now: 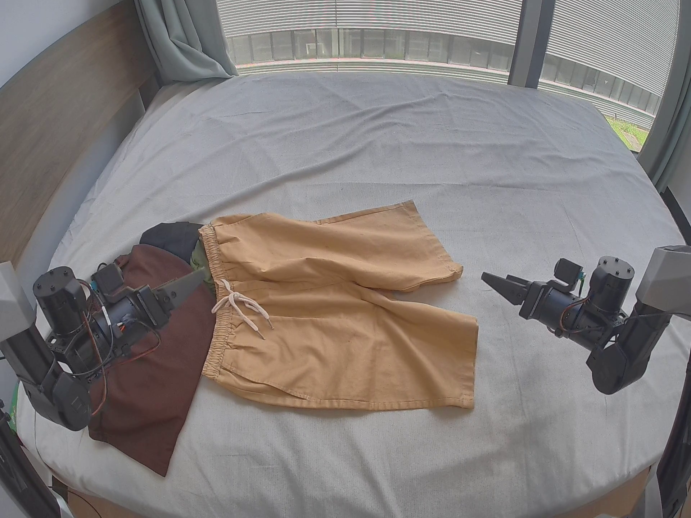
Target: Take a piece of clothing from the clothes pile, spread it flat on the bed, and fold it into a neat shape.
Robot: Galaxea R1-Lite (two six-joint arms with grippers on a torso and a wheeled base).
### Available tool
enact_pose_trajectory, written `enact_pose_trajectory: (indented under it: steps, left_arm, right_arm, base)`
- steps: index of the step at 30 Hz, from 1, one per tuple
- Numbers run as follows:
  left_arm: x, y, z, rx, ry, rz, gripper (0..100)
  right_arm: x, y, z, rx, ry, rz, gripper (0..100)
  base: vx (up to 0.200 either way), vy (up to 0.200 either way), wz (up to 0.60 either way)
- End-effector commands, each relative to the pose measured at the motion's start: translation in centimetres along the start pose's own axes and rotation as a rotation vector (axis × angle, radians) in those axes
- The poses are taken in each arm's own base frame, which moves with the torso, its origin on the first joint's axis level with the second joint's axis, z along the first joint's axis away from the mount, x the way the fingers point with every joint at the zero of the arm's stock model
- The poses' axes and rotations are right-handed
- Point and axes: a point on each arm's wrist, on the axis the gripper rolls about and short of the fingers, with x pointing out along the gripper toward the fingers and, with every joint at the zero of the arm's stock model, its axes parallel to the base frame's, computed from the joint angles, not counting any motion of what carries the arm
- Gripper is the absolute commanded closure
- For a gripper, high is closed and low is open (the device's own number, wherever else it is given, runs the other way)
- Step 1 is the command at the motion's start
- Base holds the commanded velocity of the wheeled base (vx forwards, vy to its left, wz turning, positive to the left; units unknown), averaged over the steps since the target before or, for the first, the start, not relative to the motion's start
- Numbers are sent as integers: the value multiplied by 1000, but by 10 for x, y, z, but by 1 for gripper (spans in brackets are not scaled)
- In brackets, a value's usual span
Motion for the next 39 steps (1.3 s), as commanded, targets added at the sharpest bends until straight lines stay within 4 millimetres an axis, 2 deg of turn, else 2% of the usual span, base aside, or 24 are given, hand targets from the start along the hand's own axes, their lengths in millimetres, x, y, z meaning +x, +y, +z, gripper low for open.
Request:
enact_pose_trajectory:
  steps: [1,7,11,21,28,39]
  left_arm:
    - [-10,1,-11,6,58,-7,0]
    - [-9,5,-14,-4,72,6,0]
    - [-10,8,-13,-1,65,11,0]
    - [-10,7,-12,-1,64,11,0]
    - [-10,7,-13,-1,65,11,0]
    - [-9,8,-12,2,61,9,0]
  right_arm:
    - [5,-4,-23,33,56,-38,0]
    - [18,-19,-44,65,96,-65,0]
    - [23,-25,-49,86,101,-80,0]
    - [38,-15,-63,199,130,-49,0]
    - [43,-20,-78,213,161,-56,0]
    - [53,-5,-67,236,118,1,0]
  base:
    - [0,0,0]
    - [0,0,0]
    - [0,0,0]
    - [0,0,0]
    - [0,0,0]
    - [0,0,0]
